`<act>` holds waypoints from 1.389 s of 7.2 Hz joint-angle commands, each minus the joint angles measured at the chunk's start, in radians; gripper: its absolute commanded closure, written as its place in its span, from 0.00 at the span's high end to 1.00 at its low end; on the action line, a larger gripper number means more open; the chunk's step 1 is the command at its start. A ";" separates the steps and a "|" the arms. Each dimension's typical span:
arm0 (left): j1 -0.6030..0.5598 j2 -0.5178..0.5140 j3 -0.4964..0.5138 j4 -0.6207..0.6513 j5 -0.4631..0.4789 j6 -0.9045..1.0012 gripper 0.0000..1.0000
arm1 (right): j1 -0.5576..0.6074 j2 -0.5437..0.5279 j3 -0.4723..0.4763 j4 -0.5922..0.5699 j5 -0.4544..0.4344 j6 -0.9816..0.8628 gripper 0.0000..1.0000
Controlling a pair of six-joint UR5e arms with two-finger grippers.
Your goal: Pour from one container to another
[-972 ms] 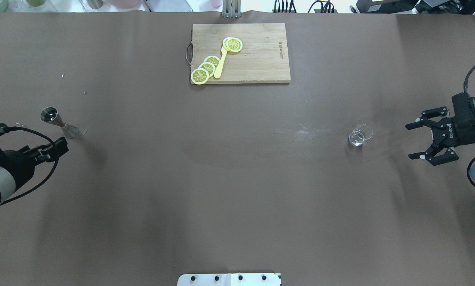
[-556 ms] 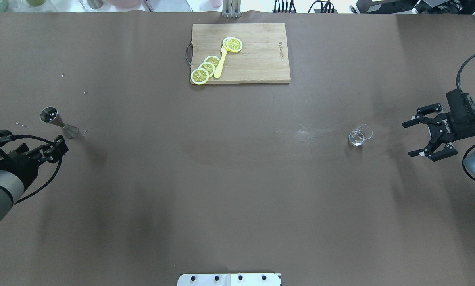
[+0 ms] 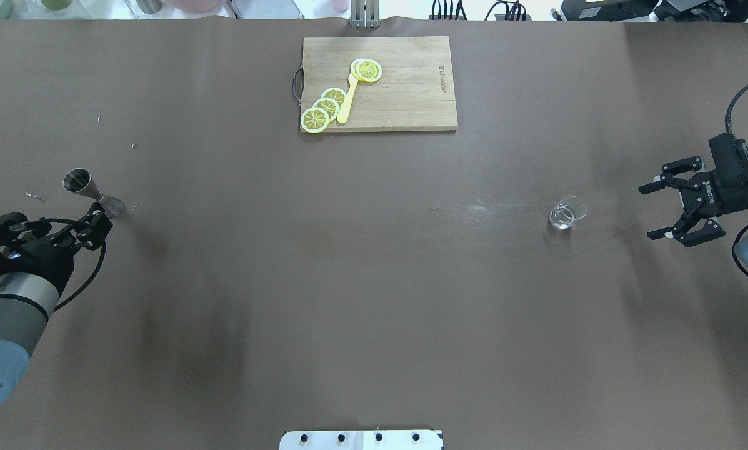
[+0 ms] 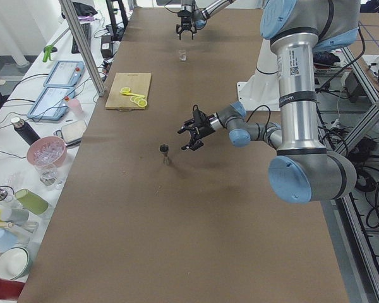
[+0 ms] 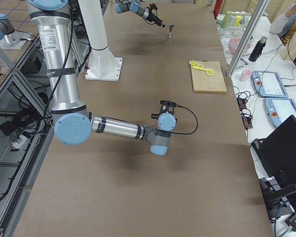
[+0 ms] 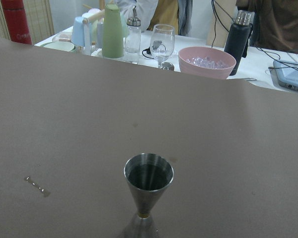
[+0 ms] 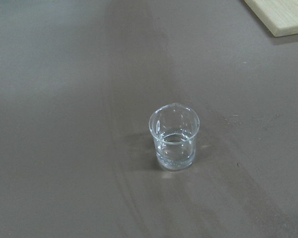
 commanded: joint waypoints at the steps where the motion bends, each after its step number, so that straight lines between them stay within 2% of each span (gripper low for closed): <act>1: 0.007 -0.019 0.040 -0.003 0.063 -0.017 0.98 | 0.002 -0.010 0.007 0.014 0.001 0.002 1.00; 3: 0.018 -0.073 0.124 -0.003 0.124 -0.024 0.98 | 0.002 -0.003 -0.004 0.015 -0.033 0.002 1.00; 4: 0.018 -0.073 0.130 -0.005 0.126 -0.026 0.98 | 0.000 -0.010 -0.007 0.017 -0.032 -0.001 0.99; 6: 0.018 -0.084 0.164 -0.005 0.126 -0.026 0.98 | -0.003 0.046 -0.012 0.009 -0.050 0.002 0.99; 8: 0.010 -0.104 0.207 -0.003 0.126 -0.079 0.97 | -0.061 0.051 -0.009 0.005 -0.168 0.000 0.98; 10: 0.000 -0.128 0.262 0.001 0.155 -0.078 0.97 | -0.113 0.057 -0.003 0.005 -0.211 0.002 0.98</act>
